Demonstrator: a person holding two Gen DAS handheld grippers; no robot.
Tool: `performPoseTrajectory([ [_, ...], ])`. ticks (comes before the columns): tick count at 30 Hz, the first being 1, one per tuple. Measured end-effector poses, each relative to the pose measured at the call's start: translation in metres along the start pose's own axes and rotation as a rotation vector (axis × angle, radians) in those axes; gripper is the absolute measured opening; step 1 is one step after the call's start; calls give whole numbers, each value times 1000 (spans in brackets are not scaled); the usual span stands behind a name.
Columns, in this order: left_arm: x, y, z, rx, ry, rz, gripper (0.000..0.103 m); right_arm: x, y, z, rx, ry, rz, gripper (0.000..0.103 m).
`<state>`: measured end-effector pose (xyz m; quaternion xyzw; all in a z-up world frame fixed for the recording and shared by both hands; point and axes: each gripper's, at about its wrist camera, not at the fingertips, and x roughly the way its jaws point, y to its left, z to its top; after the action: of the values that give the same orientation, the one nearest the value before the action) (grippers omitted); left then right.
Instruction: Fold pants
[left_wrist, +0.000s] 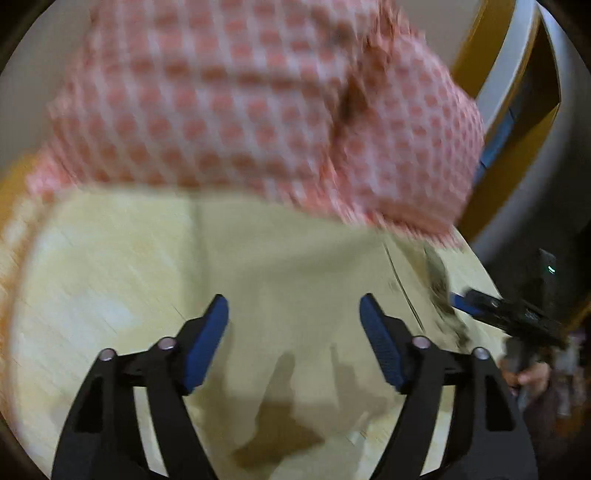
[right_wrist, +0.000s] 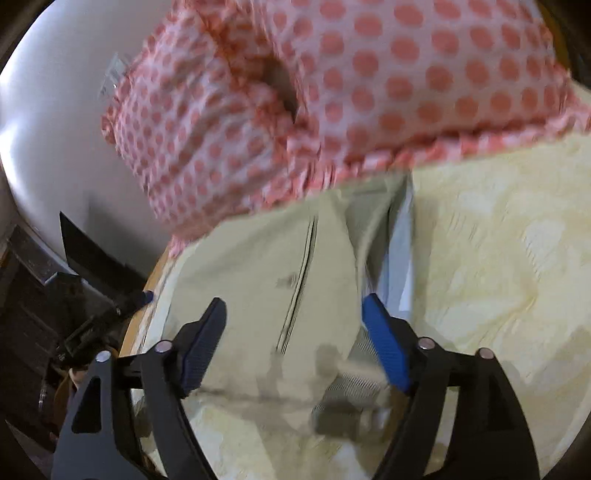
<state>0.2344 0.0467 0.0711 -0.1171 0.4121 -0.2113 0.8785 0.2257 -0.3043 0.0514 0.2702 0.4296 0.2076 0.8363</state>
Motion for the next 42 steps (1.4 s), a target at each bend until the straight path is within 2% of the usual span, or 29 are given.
performPoseTrajectory([
  [1, 20, 3, -7, -36, 76, 1, 74, 4, -6, -2, 42, 12, -48, 84],
  [2, 37, 9, -14, -70, 134, 36, 68, 6, -18, -4, 105, 20, -161, 83],
  [3, 36, 8, -17, -66, 97, 50, 70, 3, -27, -6, 157, 10, -210, 74],
  [4, 31, 2, -18, -38, 64, 110, 72, -8, -30, -9, 183, -36, -239, 74],
  [5, 28, -2, -20, -27, 81, 163, 72, -22, -26, -15, 188, -77, -306, 75],
  [6, 23, -4, -23, -28, 85, 162, 72, -34, -19, -21, 164, -117, -281, 77],
  [7, 10, -9, -31, -29, 63, 125, 73, -45, -10, -31, 125, -148, -214, 80],
  [8, -3, -13, -40, -24, 40, 110, 77, -56, 1, -43, 84, -161, -171, 89],
  [9, -13, -14, -48, -13, 21, 122, 83, -63, 12, -56, 48, -162, -166, 94],
  [11, -36, -27, -72, 55, -37, 203, 88, -67, 32, -83, -45, -145, -170, 97],
  [14, -49, -45, -109, 120, -75, 319, 92, -49, 57, -118, -190, -91, -270, 97],
  [17, -54, -51, -140, 108, -70, 351, 93, -29, 71, -147, -258, -49, -343, 97],
  [19, -56, -53, -156, 86, -71, 389, 96, -20, 81, -159, -315, -64, -409, 97],
  [21, -56, -51, -167, 60, -64, 417, 101, -9, 85, -167, -349, -67, -470, 101],
  [22, -57, -51, -173, 77, -84, 439, 101, -5, 87, -172, -372, -82, -494, 102],
  [24, -55, -54, -180, 107, -92, 489, 101, -6, 87, -181, -366, -141, -502, 102],
  [27, -55, -52, -184, 94, -116, 491, 101, -8, 86, -189, -369, -178, -507, 102],
  [42, -56, -54, -185, 95, -132, 498, 101, -3, 90, -190, -329, -228, -561, 102],
])
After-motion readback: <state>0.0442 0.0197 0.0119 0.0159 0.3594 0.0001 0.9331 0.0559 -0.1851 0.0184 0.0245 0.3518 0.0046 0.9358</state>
